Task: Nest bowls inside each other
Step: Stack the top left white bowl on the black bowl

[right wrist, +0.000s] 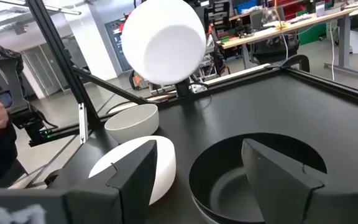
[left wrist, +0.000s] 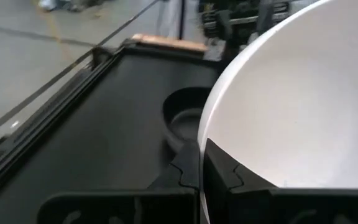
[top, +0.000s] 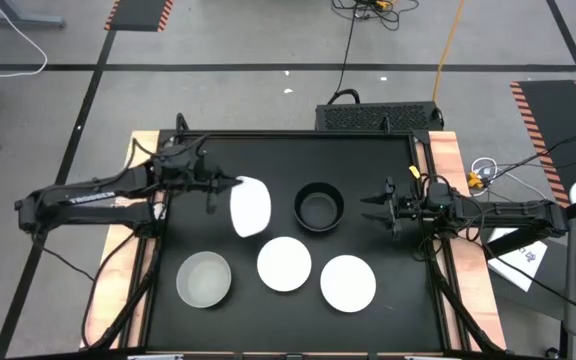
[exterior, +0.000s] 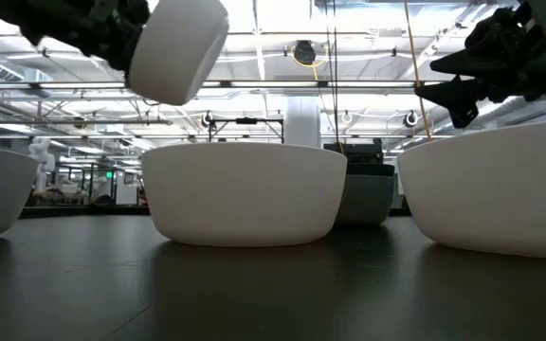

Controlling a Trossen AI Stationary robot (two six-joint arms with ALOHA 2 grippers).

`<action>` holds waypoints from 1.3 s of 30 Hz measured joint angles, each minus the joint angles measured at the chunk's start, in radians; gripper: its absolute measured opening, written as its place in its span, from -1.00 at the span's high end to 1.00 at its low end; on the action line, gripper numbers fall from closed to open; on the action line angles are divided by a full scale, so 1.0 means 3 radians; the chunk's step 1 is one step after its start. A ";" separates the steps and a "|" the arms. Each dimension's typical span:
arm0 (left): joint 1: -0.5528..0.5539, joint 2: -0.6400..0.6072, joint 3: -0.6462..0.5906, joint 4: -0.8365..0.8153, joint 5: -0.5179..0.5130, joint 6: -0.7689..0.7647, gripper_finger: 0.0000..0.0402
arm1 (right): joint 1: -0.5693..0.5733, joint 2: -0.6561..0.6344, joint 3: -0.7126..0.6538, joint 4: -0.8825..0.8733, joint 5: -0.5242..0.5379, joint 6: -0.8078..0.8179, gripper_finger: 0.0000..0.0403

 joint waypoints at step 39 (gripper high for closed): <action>0.0159 0.3070 0.3093 -0.1455 0.0671 0.0895 1.00 | 0.0000 -0.0329 0.0000 0.0194 -0.0011 -0.0463 -0.13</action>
